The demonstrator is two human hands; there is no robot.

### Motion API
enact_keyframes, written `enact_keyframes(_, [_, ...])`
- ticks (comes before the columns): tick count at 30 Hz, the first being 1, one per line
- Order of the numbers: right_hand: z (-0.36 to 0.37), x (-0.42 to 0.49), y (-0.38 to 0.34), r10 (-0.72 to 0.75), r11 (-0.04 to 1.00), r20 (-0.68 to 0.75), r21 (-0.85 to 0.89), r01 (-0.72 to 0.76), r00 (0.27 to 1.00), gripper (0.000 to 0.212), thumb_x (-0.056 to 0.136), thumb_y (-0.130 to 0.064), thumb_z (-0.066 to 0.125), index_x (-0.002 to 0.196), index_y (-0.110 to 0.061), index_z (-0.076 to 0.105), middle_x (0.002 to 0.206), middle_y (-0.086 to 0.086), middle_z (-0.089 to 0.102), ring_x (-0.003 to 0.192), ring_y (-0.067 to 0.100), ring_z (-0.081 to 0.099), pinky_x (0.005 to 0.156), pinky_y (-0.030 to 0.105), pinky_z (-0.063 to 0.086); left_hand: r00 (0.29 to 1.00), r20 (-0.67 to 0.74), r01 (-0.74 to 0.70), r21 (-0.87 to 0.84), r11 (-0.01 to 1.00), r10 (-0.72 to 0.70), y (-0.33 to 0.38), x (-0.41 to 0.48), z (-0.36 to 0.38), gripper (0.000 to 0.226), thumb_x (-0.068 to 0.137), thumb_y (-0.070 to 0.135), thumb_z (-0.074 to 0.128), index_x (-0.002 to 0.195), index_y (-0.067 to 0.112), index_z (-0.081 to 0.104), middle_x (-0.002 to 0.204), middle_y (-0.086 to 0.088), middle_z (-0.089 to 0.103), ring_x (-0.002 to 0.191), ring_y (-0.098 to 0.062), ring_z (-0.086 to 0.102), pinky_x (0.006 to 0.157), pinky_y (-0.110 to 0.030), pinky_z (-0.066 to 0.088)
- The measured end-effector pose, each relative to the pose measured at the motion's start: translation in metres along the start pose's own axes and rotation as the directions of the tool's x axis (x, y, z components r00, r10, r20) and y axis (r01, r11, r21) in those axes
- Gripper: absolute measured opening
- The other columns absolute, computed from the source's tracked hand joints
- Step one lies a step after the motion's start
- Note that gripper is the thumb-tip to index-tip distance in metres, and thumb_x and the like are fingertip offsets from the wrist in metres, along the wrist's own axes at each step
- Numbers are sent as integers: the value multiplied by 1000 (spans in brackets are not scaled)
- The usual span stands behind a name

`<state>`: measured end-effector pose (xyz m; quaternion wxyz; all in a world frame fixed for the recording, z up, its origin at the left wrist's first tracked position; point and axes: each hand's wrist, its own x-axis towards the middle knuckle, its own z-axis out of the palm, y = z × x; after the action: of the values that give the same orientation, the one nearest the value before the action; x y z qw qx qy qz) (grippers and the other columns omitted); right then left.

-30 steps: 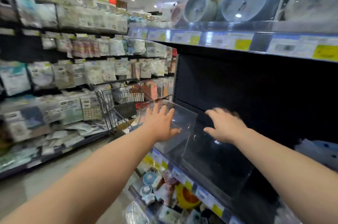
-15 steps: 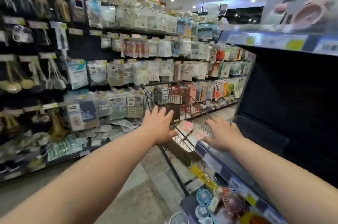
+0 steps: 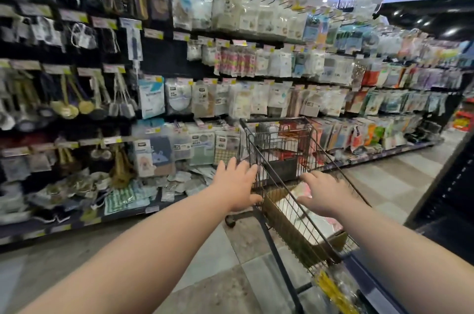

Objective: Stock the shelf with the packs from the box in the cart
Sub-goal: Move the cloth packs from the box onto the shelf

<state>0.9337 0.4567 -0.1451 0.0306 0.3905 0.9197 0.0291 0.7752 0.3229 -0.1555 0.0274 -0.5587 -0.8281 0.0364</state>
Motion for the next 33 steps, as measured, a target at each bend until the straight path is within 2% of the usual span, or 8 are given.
enact_keyframes(9, [7,157,20,13,999,26,38,-14,1000,66,89,-52,51,145,-26,29,148,-1,37,137,23,36,111,51,27,1000,0,-27,1,1000,27,-40,149,1,82,92,62,38,153,20,3,160,-11,10,147,-36,5,118,-56,9])
enact_keyframes(16, [20,225,47,66,998,89,14,-67,994,66,89,-50,51,146,-25,29,148,0,37,137,23,36,111,48,32,992,53,-117,-17,993,118,-42,242,24,83,92,62,37,154,19,3,161,-11,11,147,-36,6,118,-56,9])
enact_keyframes(25, [46,297,84,274,959,160,25,-282,948,66,90,-47,53,147,-25,28,152,1,34,138,23,35,110,47,32,930,81,-356,-48,933,359,-31,373,60,83,91,63,38,153,19,6,159,-10,17,146,-34,11,117,-55,12])
enact_keyframes(33, [73,365,90,462,872,249,48,-487,851,62,89,-47,51,143,-24,32,147,4,40,133,25,41,108,43,37,839,116,-530,-41,847,531,-52,486,84,82,91,61,40,153,19,9,158,-11,20,146,-36,12,117,-55,15])
